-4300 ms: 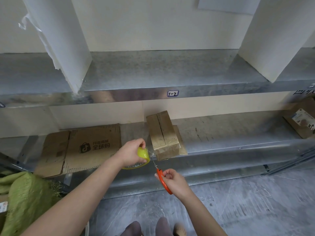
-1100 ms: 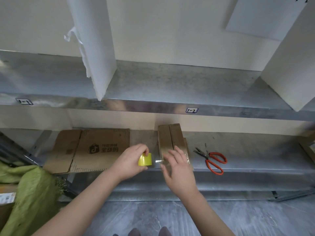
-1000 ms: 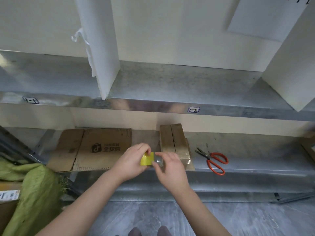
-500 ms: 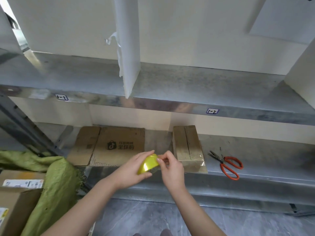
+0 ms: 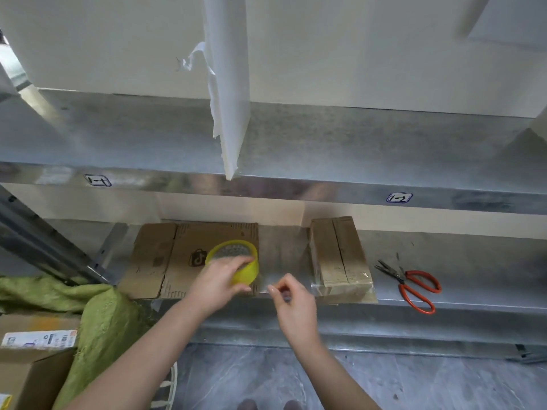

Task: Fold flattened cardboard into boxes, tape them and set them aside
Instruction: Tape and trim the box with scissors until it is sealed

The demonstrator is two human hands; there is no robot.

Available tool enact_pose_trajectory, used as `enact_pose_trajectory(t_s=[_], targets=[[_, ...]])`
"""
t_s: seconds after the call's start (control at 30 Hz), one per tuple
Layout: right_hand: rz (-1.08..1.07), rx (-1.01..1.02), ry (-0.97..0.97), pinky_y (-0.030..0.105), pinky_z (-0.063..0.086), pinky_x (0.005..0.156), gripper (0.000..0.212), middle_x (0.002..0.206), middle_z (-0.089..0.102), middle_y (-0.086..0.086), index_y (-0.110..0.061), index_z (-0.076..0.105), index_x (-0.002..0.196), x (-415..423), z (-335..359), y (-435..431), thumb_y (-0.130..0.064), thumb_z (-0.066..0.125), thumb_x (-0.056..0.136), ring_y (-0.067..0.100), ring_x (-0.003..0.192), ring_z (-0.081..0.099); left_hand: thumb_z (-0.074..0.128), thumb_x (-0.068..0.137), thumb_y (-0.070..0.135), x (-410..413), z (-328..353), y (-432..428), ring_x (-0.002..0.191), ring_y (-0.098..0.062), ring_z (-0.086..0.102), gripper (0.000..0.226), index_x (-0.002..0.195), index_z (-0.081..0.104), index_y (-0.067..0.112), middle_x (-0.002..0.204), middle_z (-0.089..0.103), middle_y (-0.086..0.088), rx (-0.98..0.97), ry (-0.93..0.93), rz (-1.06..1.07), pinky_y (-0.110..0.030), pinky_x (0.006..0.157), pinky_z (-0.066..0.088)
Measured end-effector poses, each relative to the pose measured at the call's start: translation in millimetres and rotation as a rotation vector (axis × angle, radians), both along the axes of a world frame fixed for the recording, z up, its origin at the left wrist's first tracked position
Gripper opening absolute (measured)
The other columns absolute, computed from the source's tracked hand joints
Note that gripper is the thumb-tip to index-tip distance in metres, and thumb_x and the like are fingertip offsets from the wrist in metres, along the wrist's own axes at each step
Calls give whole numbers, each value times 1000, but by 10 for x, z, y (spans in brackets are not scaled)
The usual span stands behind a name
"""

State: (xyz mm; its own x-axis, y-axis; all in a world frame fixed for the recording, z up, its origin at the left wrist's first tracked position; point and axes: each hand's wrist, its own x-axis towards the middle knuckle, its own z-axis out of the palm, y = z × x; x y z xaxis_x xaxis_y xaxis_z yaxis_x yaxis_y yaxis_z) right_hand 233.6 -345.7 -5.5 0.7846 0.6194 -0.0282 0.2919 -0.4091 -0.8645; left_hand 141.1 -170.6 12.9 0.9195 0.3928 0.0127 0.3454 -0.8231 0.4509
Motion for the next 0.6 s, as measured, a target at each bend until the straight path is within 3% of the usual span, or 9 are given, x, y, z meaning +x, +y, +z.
enact_pose_trajectory(t_s=[0.13, 0.23, 0.3, 0.6], targets=[[-181, -78, 205, 16, 37, 60, 19, 67, 54, -9, -18, 50, 78, 109, -176, 155, -21, 60, 94, 11, 67, 54, 76, 76, 34, 130, -275, -115, 120, -28, 53, 68, 136, 50, 19, 125, 60, -9, 32, 22, 0, -37, 101, 37], [-232, -177, 231, 28, 36, 64, 15, 73, 57, -9, -18, 50, 84, 183, -373, 253, -24, 56, 97, 18, 76, 57, 79, 73, 29, 169, -517, -162, 111, -32, 58, 63, 130, 56, 15, 115, 65, -11, 21, 17, 5, -40, 94, 41], [-258, -240, 199, 27, 34, 64, 15, 77, 59, -6, -19, 50, 86, 236, -482, 255, -26, 54, 98, 22, 79, 60, 80, 71, 27, 205, -628, -173, 106, -31, 60, 62, 128, 57, 16, 111, 66, -9, 25, 7, -46, -41, 90, 42], [-267, -386, 87, 29, 46, 71, 19, 91, 69, 4, -15, 59, 103, 352, -701, 189, -30, 49, 100, 25, 87, 66, 68, 84, 29, 397, -730, -116, 121, -23, 46, 61, 140, 45, 24, 132, 56, -2, -28, 113, -183, -35, 103, 29]])
